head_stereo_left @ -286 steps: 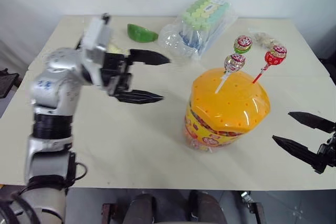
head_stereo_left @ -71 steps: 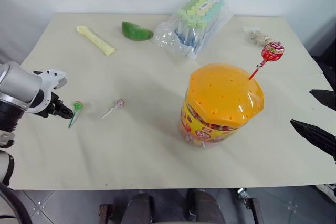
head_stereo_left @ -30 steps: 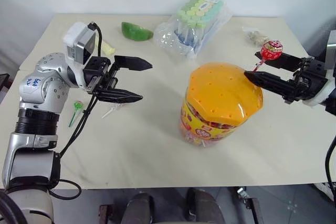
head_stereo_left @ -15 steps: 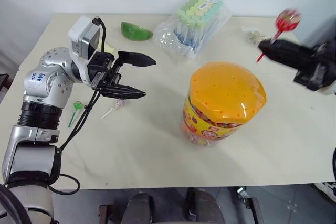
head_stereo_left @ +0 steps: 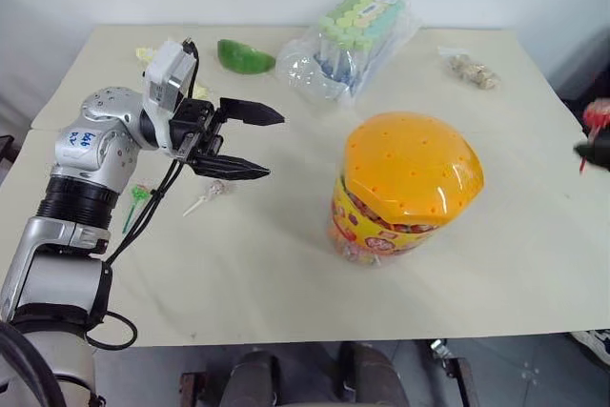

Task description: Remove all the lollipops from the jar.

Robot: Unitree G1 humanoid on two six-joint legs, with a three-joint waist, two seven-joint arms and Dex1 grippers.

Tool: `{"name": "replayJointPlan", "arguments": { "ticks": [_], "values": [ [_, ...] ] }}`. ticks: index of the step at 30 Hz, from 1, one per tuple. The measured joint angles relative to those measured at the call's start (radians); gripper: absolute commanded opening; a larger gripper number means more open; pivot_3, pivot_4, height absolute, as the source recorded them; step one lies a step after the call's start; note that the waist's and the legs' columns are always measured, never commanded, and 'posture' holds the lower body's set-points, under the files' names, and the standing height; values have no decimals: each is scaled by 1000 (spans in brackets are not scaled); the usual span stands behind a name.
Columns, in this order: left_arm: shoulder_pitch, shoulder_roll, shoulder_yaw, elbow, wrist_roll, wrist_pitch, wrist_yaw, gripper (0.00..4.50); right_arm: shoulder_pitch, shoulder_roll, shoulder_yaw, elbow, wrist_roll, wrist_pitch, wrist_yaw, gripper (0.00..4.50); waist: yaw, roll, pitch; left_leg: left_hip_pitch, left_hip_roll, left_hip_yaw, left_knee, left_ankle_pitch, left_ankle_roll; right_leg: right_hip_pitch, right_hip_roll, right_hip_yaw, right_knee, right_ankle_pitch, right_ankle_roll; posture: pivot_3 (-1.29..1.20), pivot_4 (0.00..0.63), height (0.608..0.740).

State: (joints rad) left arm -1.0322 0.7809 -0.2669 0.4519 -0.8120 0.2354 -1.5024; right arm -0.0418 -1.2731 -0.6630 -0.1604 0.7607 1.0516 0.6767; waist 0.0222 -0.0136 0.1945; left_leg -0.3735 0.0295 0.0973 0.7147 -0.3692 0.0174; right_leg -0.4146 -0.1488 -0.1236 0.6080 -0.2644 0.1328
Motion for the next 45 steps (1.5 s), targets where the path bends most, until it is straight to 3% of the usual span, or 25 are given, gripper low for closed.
{"name": "replayJointPlan", "arguments": {
  "ticks": [6, 14, 17, 22, 29, 36, 39, 42, 45],
  "values": [
    [-4, 2, -8, 6, 36, -16, 0, 4500, 53, 59, 88, 34, -102, 11, -26, 28, -2, 0, 0, 1, 0, 1, 0, 0, 0, 0, 0, 1, 0, 0, 0, 0, 150, 740],
    [-3, 16, -3, 28, 72, 8, 0, 4500, -116, 126, 255, 231, -232, -55, -69, 28, -2, 3, 1, 1, 0, 1, 0, 0, 0, 0, 0, 1, -1, 0, 0, 0, 150, 740],
    [-3, 15, 15, 44, 107, 40, 0, 4500, -155, 153, 315, 287, -263, -75, -68, 669, 0, 4, 1, 0, 0, 1, 0, 0, 0, 0, 0, 1, -1, 0, 0, 0, 150, 740],
    [-2, 14, 25, 50, 186, 92, 0, 4500, -139, 164, 329, 276, -276, -88, -43, 2277, 0, 5, 1, 0, 0, 1, 0, 0, 0, 0, 0, 0, -1, 0, 1, 0, 150, 740],
    [31, -20, 89, 36, 242, 61, 1, 4500, 4, 184, 197, 136, -264, -88, -7, 4480, 2, 5, 1, -1, 0, 1, 0, 0, 0, 0, 0, 0, -1, 1, 1, 0, 150, 740],
    [43, -21, 109, 28, 266, 85, 1, 4500, 109, 226, 3, -78, -207, -134, 95, 4480, 2, 5, 1, 0, 0, 1, 0, 0, 0, 0, 0, 1, -1, 1, 2, 0, 150, 740],
    [67, -22, 138, 20, 270, 99, 3, 4500, 181, 322, -71, -227, -180, -294, 203, 4480, 4, 5, 1, 0, 0, 0, 0, 0, -1, 0, 1, 0, -2, 1, 2, 0, 150, 740],
    [100, -22, 188, -20, 265, 122, 10, 4500, 289, 343, -63, -349, -175, -461, 362, 4480, 3, 5, 1, 0, 0, 0, 0, -1, -1, 1, 1, 0, -3, 1, 3, 0, 150, 740],
    [140, -16, 234, -71, 260, 145, 24, 4500, 330, 342, -33, -332, -214, -577, 445, 4480, 2, 4, 1, 2, -1, 0, 1, -2, 1, 4, 1, 2, -6, 3, 5, 0, 150, 740]
  ]
}}
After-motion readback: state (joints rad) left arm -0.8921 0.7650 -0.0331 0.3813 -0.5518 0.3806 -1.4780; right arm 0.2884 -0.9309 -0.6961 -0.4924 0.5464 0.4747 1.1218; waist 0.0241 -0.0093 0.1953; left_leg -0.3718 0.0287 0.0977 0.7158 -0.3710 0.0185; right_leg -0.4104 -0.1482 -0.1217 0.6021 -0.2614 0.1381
